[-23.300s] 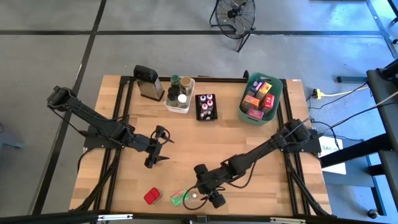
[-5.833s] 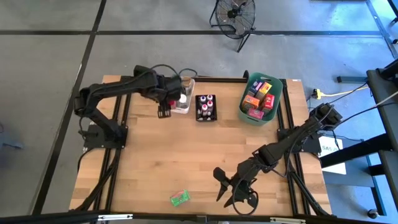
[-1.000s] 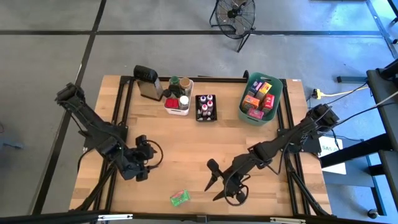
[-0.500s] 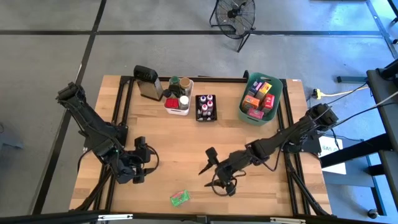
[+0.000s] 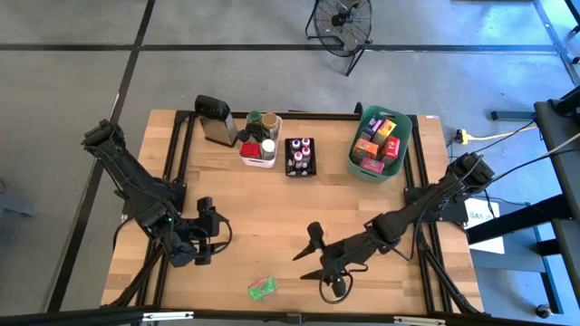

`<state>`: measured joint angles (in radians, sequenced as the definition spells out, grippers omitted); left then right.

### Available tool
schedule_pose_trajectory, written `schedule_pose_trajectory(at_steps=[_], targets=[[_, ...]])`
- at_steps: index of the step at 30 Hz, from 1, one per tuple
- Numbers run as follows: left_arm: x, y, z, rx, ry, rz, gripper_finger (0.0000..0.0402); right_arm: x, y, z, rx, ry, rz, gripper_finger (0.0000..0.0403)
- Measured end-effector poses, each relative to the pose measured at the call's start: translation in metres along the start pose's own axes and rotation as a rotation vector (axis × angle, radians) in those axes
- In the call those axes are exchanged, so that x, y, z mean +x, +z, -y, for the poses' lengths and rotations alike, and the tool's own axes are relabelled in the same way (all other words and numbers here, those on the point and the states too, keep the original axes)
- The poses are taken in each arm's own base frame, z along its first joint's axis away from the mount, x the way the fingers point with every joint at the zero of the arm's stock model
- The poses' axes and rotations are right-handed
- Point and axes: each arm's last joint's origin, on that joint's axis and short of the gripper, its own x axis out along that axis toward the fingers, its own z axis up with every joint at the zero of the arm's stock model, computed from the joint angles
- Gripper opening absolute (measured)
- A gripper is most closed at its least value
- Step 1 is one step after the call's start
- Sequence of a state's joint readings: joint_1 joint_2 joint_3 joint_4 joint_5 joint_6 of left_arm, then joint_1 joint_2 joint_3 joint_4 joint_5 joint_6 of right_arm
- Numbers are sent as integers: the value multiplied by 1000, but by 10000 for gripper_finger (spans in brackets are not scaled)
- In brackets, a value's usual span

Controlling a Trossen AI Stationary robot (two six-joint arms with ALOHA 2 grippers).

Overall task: Pick & Place Kitchen Items
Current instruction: Put the green cereal box into the green bin

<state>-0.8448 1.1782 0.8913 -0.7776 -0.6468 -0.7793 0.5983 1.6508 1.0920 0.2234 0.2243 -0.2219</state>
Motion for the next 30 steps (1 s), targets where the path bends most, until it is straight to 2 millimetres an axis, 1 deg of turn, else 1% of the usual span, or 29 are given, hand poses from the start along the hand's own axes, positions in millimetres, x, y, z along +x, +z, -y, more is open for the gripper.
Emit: schedule_pose_trajectory(at_steps=[3, 7, 10, 19, 30], targets=[[0, 0, 0, -7, -1, 1, 295, 0, 1, -2, 31, 32, 12, 242], [1, 0, 1, -5, 3, 0, 297, -1, 2, -8, -23, 191, 51, 241], [2, 0, 2, 3, 10, 0, 297, -2, 4, -11, -29, 255, 73, 241], [3, 0, 2, 71, 14, 0, 297, -2, 4, -13, -33, 257, 77, 241], [3, -1, 3, 67, -6, -18, 297, -1, 3, -7, -28, 243, 71, 241]])
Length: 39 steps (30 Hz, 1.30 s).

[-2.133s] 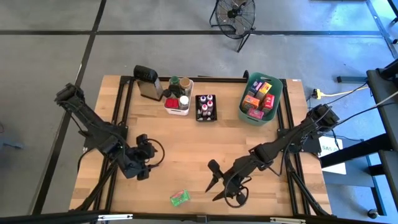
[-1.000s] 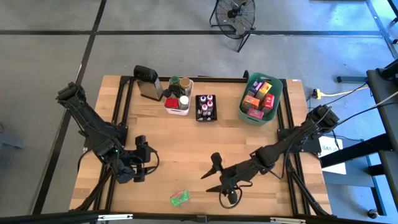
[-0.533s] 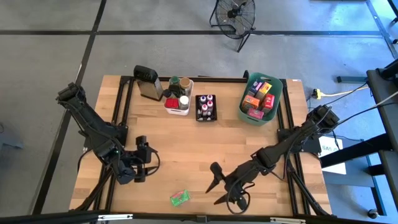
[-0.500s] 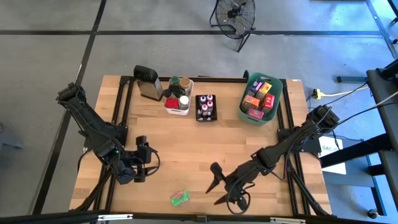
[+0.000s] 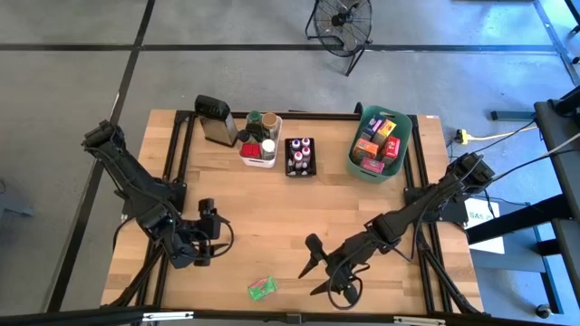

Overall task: Pick & Place Kitchen Items
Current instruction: Put the green cereal box into the green bin

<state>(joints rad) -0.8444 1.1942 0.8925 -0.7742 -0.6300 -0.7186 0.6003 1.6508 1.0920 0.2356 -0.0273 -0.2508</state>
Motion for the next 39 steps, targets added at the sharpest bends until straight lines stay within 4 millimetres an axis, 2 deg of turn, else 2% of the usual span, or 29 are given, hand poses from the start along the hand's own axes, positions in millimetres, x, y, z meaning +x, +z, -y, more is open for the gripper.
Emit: schedule_pose_trajectory(at_steps=[6, 10, 17, 22, 26, 28, 30, 33, 36, 39], targets=[[0, -1, -1, 1, 10, -7, 297, 0, -1, 3, 2, -30, -7, 241], [0, -1, -1, -72, 9, -3, 297, 0, -2, 7, -22, -38, -9, 241], [0, -1, -1, -11, 15, 2, 297, 0, -1, 4, -118, 67, 23, 241], [0, 0, -1, -11, 31, 16, 296, 0, -1, 3, -122, 92, 31, 241], [0, 0, -1, -10, 31, 15, 295, 18, -11, -1, -180, 142, 75, 241], [0, 0, -1, 6, 30, 16, 295, 31, -23, -3, -222, 160, 39, 241], [0, 0, -1, 22, 32, 18, 294, 42, -26, -2, -194, 117, 2, 241], [0, 1, -2, 42, 54, 37, 295, 55, -21, 5, -129, 37, -33, 241], [0, 1, -2, 68, 71, 50, 297, 64, -20, 7, -101, 50, -78, 241], [0, 1, -3, 86, 73, 49, 296, 72, -10, 10, -14, 19, -79, 241]])
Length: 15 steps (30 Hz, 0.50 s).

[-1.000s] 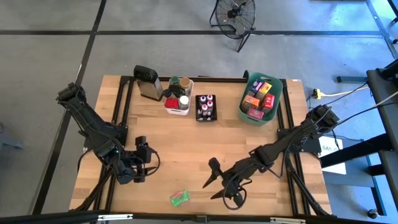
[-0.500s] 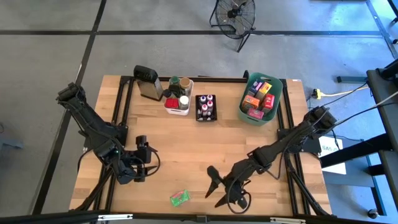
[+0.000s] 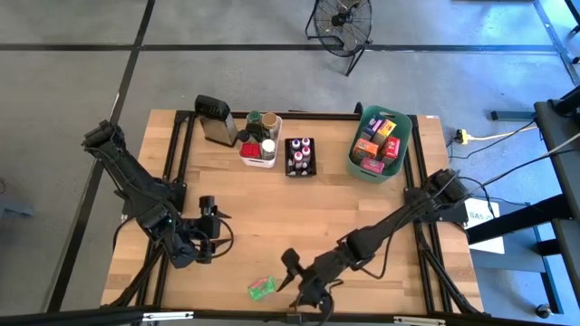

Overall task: Pick & Place Kitchen Items
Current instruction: Put the green cereal box into the green bin

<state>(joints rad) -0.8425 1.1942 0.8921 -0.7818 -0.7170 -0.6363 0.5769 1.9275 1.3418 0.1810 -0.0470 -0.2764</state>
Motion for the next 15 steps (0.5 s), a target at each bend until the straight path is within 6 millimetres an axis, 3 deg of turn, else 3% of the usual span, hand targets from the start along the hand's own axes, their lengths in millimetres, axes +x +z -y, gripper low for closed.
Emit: schedule_pose_trajectory(at_steps=[9, 15], targets=[[0, -1, 1, -115, -26, -22, 294, 11, 18, 15, 240, -129, -15, 241], [11, -8, 19, -212, -51, -84, 294, 12, 11, 22, 343, -171, -70, 241]])
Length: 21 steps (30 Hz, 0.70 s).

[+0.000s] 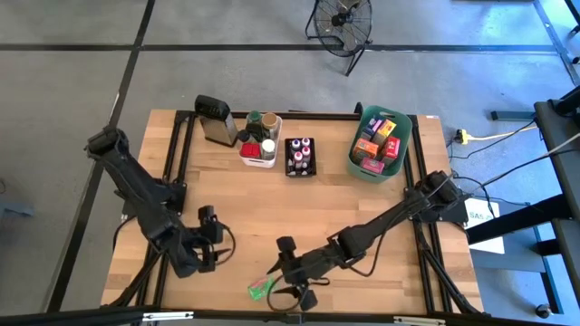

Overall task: Pick & Place Kitchen Items
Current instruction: Put the green cereal box into the green bin

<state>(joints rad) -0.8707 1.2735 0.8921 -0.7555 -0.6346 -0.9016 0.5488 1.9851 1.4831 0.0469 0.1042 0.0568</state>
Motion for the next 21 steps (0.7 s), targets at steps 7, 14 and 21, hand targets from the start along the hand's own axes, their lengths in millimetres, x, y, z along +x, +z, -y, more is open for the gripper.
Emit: schedule_pose_trajectory(at_steps=[7, 14, 21], targets=[[31, -22, 29, 125, 33, -57, 297, 8, -13, 10, 70, 1, -84, 241], [56, -40, 42, 174, 36, -177, 297, 15, -23, 22, 73, -17, -126, 241], [68, -41, 56, 51, -66, -204, 297, 20, -28, 28, 74, 27, -145, 241]])
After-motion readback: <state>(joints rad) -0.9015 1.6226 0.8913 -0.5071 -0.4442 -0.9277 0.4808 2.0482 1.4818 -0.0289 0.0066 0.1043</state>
